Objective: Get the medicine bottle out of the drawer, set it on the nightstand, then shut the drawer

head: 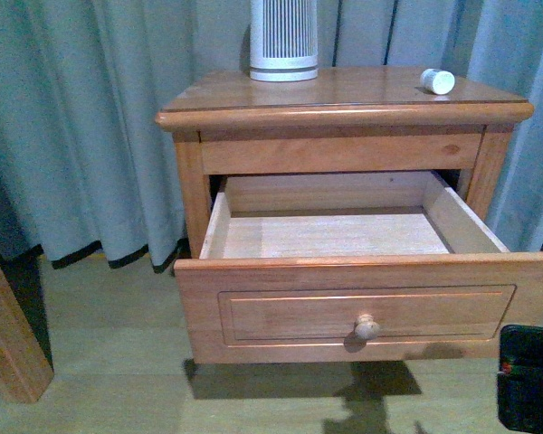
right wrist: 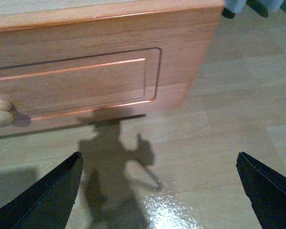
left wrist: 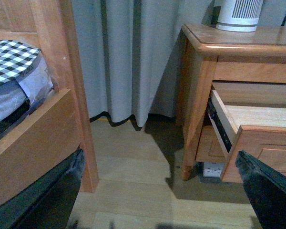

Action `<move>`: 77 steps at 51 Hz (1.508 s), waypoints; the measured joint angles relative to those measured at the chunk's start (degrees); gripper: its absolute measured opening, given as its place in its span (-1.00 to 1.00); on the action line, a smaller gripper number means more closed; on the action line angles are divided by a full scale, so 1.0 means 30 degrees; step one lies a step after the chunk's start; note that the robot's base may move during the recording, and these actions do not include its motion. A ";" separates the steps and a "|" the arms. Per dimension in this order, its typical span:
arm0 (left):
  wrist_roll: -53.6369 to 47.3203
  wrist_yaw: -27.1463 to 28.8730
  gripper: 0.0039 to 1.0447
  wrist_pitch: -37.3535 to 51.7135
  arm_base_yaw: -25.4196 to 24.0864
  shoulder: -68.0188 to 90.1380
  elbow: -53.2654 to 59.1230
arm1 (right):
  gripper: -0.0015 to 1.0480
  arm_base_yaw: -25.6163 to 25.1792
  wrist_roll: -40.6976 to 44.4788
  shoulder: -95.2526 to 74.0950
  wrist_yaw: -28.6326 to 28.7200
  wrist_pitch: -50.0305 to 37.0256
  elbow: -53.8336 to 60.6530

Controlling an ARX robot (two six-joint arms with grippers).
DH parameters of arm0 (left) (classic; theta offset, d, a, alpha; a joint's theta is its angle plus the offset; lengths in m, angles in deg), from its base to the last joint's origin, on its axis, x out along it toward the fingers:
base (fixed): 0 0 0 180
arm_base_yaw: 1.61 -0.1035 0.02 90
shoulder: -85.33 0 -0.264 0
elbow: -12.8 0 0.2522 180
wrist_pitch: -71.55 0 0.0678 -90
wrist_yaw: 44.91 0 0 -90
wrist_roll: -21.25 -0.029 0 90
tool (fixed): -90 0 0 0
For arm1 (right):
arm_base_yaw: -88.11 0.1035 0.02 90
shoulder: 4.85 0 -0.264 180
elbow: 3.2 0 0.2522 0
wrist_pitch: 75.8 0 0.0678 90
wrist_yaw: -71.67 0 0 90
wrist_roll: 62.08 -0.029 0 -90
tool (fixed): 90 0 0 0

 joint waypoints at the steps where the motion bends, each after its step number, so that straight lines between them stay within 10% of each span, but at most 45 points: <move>1: 0.0000 0.0000 0.88 0.0000 0.0000 0.0000 0.0000 | 0.87 -0.0117 -0.0007 -0.0627 0.0233 -0.0415 -0.0240; 21: 0.0000 0.0000 0.88 0.0000 0.0000 0.0000 0.0000 | 0.87 -0.0801 0.3038 -0.7847 0.0612 -0.3752 -0.7009; 48: 0.0000 0.0000 0.88 0.0000 0.0000 0.0000 0.0000 | 0.87 -0.3672 0.6237 -1.4433 0.0816 0.3657 -2.1901; 77: 0.0000 0.0000 0.88 0.0000 0.0000 0.0000 0.0000 | 0.87 -0.2674 0.3140 -0.7912 0.1566 0.3140 -1.4324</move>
